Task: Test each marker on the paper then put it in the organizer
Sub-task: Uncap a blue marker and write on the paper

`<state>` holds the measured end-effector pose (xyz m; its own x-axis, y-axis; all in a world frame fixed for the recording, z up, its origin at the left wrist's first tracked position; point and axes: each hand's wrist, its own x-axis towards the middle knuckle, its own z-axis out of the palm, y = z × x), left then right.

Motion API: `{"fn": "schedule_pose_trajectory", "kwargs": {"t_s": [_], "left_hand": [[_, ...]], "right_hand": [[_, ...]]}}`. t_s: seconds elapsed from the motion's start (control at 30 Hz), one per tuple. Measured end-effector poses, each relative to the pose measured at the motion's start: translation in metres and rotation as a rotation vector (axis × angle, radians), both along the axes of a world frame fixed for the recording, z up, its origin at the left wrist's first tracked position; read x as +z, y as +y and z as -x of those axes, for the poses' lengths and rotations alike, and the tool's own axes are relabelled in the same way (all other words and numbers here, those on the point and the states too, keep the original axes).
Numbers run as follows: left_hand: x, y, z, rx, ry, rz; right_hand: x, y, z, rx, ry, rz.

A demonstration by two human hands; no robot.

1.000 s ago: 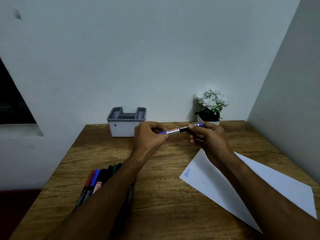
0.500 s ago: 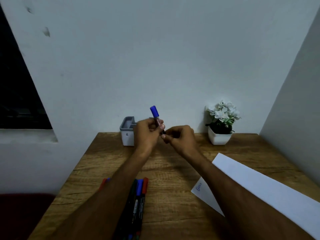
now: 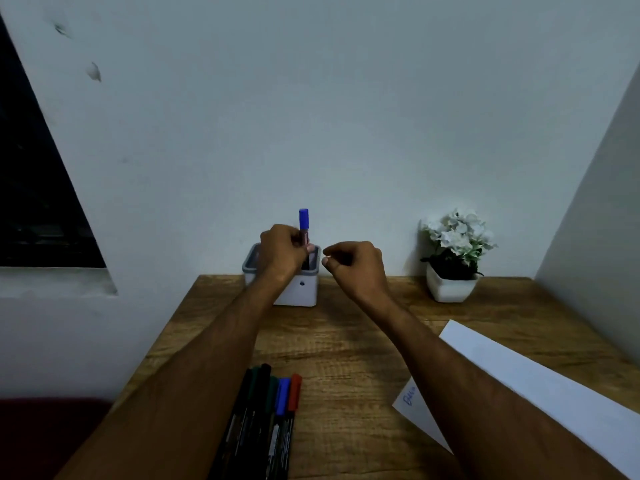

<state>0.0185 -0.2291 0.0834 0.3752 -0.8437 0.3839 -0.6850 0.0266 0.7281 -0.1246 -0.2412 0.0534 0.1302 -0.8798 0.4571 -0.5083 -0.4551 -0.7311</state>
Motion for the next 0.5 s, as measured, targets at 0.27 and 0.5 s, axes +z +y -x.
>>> {"fn": "schedule_pose_trajectory", "kwargs": {"t_s": [0.27, 0.5], "left_hand": [[-0.015, 0.000, 0.003, 0.020, -0.021, 0.050], [-0.019, 0.029, 0.001, 0.057, 0.012, 0.183]], "right_hand": [[-0.015, 0.009, 0.006, 0.002, 0.016, -0.029], [-0.016, 0.029, 0.009, 0.019, 0.038, -0.043]]}}
